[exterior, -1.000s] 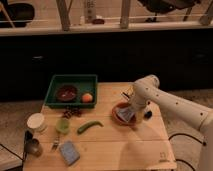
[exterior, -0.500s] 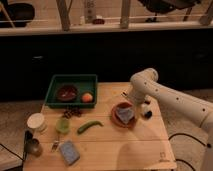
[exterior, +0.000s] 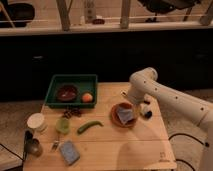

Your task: Place towel in table surface

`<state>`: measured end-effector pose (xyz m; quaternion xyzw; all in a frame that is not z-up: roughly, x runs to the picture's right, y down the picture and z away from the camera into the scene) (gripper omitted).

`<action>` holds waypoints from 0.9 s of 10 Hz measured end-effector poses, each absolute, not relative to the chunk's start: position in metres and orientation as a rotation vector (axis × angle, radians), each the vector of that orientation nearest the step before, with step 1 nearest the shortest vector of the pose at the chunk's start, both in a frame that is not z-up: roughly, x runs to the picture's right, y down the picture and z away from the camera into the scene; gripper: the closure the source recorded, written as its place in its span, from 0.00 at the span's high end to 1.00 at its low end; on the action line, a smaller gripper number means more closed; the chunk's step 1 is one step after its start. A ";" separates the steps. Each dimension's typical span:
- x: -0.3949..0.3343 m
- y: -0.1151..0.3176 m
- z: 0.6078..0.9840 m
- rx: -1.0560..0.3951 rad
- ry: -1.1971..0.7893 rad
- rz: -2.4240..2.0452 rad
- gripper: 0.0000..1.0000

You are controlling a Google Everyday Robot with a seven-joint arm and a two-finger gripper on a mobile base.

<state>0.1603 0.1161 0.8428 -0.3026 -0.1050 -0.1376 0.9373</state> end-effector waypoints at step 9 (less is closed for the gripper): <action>0.149 0.137 0.858 -0.655 -0.293 -0.279 0.62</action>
